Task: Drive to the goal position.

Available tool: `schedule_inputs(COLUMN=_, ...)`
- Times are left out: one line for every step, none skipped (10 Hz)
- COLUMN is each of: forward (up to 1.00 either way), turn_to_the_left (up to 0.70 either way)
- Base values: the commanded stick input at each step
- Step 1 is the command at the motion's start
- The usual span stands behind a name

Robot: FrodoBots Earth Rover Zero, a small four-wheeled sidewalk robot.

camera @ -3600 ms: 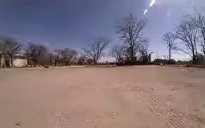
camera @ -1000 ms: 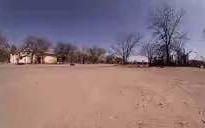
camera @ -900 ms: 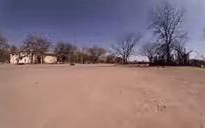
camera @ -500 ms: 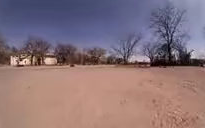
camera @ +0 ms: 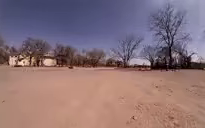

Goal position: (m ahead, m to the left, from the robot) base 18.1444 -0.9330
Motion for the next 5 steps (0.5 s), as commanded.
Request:
schedule_inputs(forward=1.0, turn_to_the_left=0.0)
schedule_inputs(forward=1.0, turn_to_the_left=0.0)
schedule_inputs(forward=1.0, turn_to_the_left=0.0)
schedule_inputs(forward=1.0, turn_to_the_left=0.0)
schedule_inputs(forward=1.0, turn_to_the_left=0.0)
